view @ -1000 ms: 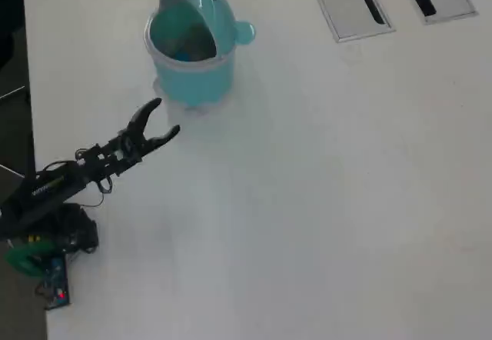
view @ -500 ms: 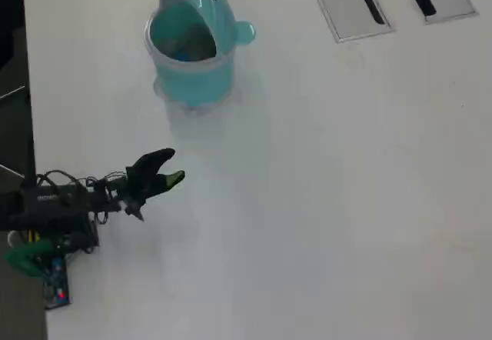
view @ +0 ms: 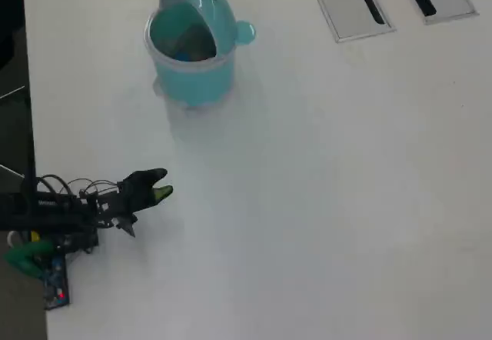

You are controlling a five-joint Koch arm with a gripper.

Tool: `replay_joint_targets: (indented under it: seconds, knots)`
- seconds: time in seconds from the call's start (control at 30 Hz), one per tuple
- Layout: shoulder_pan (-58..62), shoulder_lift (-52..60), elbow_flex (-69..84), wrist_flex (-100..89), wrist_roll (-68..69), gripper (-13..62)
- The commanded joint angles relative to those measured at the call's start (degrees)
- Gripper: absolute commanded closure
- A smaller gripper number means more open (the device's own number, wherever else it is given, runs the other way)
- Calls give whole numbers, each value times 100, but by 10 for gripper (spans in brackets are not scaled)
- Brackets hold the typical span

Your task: Grasp RGB lego blocks and put them in the bin one by one.

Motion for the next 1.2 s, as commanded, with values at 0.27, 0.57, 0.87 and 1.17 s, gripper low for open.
replay_joint_targets:
  seconds: [0.27, 0.57, 0.87, 1.17]
  knots:
    - [-299, 114, 765, -1354, 545, 154]
    - [132, 88, 765, -158, 1195, 137]
    - [387, 105, 765, 756, 1477, 137]
    - [448, 105, 765, 1477, 1441, 140]
